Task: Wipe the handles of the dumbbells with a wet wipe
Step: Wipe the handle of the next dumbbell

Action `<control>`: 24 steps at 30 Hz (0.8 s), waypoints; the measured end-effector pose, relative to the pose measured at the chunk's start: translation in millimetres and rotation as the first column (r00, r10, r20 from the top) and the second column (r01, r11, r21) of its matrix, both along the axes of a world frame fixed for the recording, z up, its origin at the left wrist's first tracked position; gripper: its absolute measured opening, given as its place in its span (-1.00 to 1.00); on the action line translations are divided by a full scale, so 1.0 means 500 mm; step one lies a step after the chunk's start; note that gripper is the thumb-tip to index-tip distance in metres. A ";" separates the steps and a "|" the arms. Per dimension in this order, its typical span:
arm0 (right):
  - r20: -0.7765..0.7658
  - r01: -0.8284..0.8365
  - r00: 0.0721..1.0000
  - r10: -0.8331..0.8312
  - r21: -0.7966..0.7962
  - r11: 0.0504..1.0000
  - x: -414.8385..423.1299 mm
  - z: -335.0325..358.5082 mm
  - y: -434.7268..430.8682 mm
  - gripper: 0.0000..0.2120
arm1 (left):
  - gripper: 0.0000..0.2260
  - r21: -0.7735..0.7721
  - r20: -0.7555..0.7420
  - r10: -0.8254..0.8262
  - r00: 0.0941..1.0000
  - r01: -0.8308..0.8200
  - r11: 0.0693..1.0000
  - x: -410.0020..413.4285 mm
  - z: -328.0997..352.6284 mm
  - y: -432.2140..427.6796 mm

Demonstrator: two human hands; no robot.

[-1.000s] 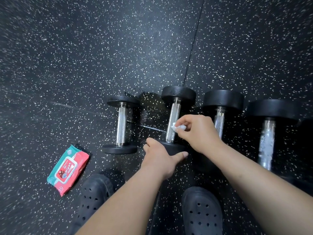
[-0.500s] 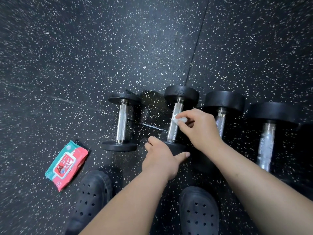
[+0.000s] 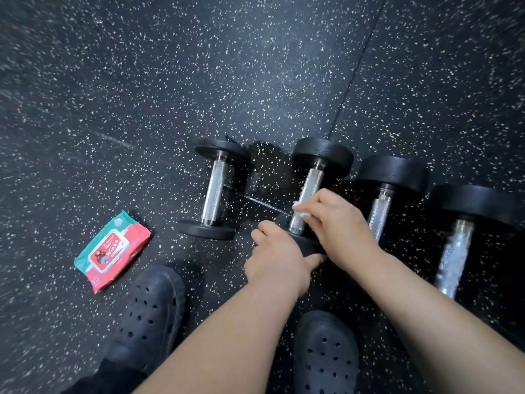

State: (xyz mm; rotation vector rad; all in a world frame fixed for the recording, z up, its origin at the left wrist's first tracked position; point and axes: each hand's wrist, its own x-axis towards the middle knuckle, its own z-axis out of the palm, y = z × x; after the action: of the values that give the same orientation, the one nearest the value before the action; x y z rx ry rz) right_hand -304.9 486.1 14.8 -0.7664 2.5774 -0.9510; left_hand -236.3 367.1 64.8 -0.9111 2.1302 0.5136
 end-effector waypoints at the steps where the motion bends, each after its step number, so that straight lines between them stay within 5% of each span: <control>1: -0.015 -0.017 1.000 0.017 0.025 1.000 0.000 0.003 -0.002 -0.80 | -0.01 -0.003 0.005 -0.005 1.000 0.005 1.000 0.000 -0.001 0.002; 19: -0.118 0.030 0.993 -0.013 0.145 0.989 -0.007 0.038 -0.011 -0.85 | -0.03 -0.018 0.012 -0.005 1.000 0.005 1.000 0.001 -0.003 0.009; 24: -0.159 -0.066 0.972 0.170 0.511 0.857 -0.048 0.042 -0.047 -0.84 | 0.00 -0.006 0.005 0.004 1.000 -0.004 1.000 0.001 -0.003 0.007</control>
State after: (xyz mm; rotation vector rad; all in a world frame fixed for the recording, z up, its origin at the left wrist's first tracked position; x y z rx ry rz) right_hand -329.0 462.7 35.8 -0.8829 2.7208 -0.1396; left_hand -235.6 370.4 63.4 -0.9197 2.1265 0.5068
